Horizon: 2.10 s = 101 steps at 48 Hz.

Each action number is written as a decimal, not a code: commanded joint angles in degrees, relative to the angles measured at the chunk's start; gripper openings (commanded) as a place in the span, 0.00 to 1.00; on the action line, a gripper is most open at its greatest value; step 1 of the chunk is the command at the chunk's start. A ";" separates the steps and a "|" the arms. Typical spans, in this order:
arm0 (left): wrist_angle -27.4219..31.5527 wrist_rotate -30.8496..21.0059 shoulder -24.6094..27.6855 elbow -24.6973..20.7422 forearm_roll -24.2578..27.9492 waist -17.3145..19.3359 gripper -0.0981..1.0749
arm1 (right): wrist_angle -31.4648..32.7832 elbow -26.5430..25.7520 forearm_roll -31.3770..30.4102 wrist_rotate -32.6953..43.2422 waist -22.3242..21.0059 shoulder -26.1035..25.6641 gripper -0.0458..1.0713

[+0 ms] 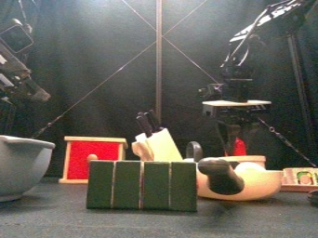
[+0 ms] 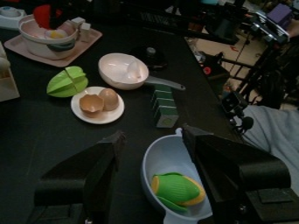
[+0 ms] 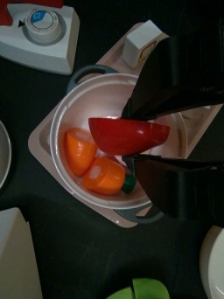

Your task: Place apple half below plate

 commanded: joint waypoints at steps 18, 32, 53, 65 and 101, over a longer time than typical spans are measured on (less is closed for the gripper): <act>-0.53 -0.26 0.09 -1.14 -0.88 -0.26 0.86 | 13.54 -9.05 6.77 1.14 18.19 -1.23 0.59; -0.18 0.00 0.09 -1.14 -2.11 -0.26 0.86 | 18.90 -10.37 13.18 1.23 23.55 2.55 0.60; -0.18 0.09 0.18 -0.97 -2.11 -0.26 0.86 | 15.21 -6.42 14.33 1.23 23.55 4.39 0.70; -0.18 0.09 0.18 -0.88 -2.02 -0.26 0.86 | 13.18 -4.83 15.21 1.14 23.55 4.57 0.77; -0.18 0.18 0.09 -0.70 -2.02 -0.09 0.86 | 12.92 -5.19 14.94 1.05 23.03 3.96 0.78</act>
